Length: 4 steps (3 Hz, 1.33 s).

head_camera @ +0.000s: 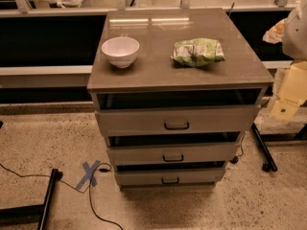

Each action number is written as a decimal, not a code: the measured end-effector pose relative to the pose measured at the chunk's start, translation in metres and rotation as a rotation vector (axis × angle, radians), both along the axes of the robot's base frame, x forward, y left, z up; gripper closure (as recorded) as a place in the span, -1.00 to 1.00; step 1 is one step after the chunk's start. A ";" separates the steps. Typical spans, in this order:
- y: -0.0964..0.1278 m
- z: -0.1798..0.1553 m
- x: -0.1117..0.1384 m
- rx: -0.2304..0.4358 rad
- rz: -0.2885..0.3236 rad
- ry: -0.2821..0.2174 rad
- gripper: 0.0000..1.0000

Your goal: Open bottom drawer

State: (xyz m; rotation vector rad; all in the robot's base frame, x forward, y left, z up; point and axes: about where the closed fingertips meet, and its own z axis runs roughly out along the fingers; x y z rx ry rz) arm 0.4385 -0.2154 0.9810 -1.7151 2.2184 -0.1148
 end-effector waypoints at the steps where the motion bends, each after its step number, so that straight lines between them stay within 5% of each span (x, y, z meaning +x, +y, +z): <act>1: 0.000 0.000 0.000 0.000 0.000 0.000 -1.00; 2: 0.008 -0.005 0.006 0.011 0.085 0.032 -1.00; 3: 0.027 -0.046 0.003 0.116 0.182 0.080 -1.00; 4: 0.034 -0.113 -0.020 0.295 0.208 0.084 -1.00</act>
Offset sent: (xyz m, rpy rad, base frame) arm 0.0139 0.0183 -0.0169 0.0266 0.1112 0.2279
